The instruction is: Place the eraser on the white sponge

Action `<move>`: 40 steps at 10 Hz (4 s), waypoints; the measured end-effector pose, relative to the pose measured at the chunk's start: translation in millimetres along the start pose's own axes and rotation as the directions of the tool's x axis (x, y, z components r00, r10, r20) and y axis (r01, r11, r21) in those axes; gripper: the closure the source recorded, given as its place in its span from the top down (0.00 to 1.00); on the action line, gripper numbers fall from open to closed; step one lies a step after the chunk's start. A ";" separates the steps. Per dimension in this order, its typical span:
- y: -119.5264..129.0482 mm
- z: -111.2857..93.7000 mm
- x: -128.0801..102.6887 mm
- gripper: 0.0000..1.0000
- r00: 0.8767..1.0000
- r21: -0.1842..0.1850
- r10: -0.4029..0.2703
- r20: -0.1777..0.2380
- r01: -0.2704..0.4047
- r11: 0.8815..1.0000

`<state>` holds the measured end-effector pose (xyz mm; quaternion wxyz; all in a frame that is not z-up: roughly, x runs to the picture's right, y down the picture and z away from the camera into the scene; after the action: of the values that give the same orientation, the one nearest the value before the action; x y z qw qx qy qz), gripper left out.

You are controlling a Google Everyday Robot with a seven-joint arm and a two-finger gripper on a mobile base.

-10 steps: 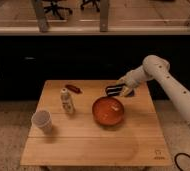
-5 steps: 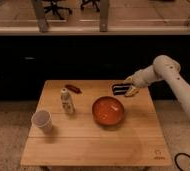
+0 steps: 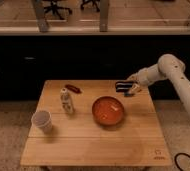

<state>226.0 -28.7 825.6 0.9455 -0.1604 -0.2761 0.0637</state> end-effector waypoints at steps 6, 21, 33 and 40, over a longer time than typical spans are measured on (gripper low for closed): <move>-19.4 16.9 1.0 0.00 1.000 0.008 -0.026 -0.017 0.026 1.000; -58.4 39.8 34.6 0.00 0.995 0.009 -0.033 -0.098 0.034 0.999; -48.8 82.2 101.0 0.00 0.977 -0.069 0.038 -0.212 -0.054 0.996; -52.2 91.9 122.7 0.00 0.963 -0.083 0.045 -0.265 -0.069 0.994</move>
<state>280.8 -27.5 978.1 0.9632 -0.2183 -0.1463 0.0564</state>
